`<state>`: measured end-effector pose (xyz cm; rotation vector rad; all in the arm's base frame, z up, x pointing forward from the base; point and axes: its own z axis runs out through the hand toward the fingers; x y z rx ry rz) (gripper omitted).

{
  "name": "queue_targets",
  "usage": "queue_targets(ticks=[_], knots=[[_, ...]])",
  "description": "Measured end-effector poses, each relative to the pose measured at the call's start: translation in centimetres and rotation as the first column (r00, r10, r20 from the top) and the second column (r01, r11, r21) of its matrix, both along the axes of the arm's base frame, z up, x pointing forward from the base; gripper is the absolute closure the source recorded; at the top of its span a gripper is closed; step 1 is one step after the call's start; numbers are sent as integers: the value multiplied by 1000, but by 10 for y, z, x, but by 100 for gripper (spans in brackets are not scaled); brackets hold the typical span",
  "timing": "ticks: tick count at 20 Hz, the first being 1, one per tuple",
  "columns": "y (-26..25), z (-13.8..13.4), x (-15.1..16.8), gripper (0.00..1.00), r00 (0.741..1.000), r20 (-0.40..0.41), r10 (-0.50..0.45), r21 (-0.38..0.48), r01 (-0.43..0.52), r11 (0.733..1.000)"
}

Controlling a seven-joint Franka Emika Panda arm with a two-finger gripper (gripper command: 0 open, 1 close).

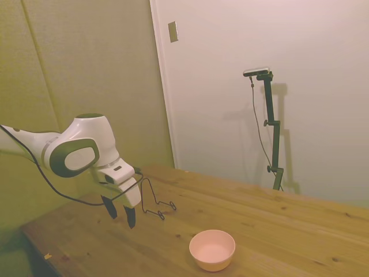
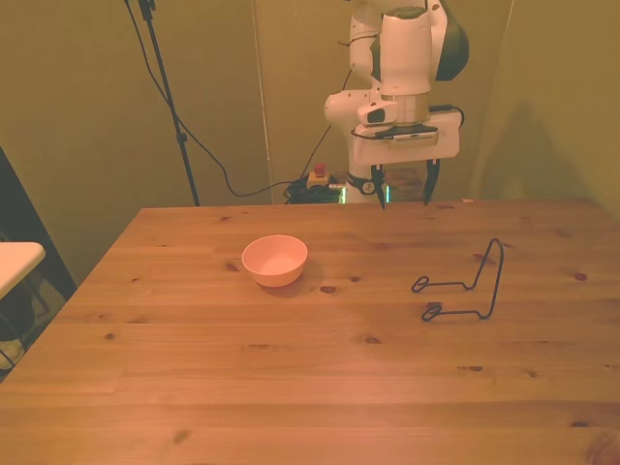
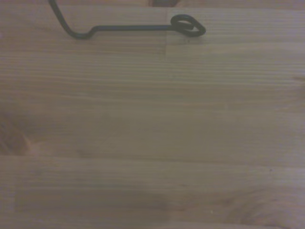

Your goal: Load the bowl

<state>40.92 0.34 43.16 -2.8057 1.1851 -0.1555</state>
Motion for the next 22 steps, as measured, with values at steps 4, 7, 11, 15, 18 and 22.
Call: queue_targets(ticks=[4, 7, 11, 15, 18, 22], knots=[[0, 0, 5, 0, 999, 21, -24, -5, 24, 1000], [-10, -1, 12, 0, 996, 46, -78, -43, 81, 996], [-50, 12, 19, 0, 985, 75, -157, -66, 162, 985], [-97, 30, 27, 0, 969, 107, -224, -58, 231, 971], [-134, 34, 34, 0, 959, 112, -260, -54, 267, 962], [-170, 30, 56, 0, 950, 103, -293, -68, 301, 951]])
